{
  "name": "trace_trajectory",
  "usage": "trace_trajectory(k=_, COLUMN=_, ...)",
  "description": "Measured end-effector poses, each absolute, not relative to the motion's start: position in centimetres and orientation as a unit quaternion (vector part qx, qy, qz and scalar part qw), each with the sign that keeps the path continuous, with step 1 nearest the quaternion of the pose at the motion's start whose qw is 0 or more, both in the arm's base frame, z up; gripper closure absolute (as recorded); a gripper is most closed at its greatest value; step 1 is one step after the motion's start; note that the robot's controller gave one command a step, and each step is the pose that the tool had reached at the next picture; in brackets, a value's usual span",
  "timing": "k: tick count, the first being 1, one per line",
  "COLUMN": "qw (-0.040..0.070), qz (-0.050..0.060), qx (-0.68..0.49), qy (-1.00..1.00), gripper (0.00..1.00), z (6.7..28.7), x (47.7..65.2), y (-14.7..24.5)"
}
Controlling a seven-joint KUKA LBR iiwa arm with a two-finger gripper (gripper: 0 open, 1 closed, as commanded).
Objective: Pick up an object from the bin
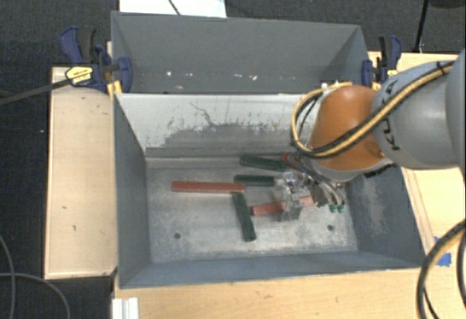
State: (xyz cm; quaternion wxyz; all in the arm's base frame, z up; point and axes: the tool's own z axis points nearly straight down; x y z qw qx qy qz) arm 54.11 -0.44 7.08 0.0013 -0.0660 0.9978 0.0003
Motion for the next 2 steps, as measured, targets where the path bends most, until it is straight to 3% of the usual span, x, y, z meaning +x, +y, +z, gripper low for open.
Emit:
trace_trajectory(k=1, qw=0.001, qz=0.000, qx=-0.066, qy=0.998, gripper=1.00, z=7.1, x=54.1, y=-0.4)
trace_trajectory(k=2, qw=0.004, qz=0.000, qx=-0.065, qy=0.998, gripper=1.00, z=24.6, x=51.6, y=-0.1)
